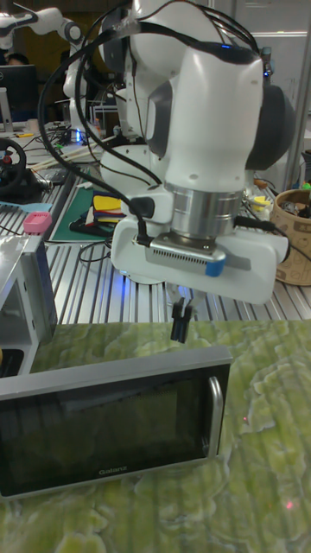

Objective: Put the bowl into the microwave

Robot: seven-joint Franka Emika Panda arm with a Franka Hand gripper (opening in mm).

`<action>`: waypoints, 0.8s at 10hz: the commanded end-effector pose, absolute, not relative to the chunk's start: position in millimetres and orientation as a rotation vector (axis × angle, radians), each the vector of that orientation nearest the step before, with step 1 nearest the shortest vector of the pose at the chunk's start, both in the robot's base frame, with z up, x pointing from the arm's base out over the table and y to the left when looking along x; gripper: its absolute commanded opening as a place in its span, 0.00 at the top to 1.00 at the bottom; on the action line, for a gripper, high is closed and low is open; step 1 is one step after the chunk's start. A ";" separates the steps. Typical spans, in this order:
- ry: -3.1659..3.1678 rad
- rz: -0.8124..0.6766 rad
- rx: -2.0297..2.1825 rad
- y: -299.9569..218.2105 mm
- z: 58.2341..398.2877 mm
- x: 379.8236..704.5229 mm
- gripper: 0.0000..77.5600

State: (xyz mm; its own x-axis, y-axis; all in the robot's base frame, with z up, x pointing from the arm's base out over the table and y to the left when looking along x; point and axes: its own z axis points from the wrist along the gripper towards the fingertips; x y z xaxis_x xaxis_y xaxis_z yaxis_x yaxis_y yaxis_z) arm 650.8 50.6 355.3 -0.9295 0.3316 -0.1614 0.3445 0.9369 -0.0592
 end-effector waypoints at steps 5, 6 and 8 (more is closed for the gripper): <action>2.905 -0.111 0.523 48.1 349.6 664.0 0.99; 2.883 -0.104 0.527 48.3 347.6 665.2 0.99; 2.840 -0.097 0.525 47.3 346.1 667.1 0.99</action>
State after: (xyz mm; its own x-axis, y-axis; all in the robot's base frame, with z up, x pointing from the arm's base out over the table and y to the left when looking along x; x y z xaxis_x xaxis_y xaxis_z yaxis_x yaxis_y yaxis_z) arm 664.1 48.4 346.2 -0.9154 0.3391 -0.2170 0.3542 0.9345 -0.0339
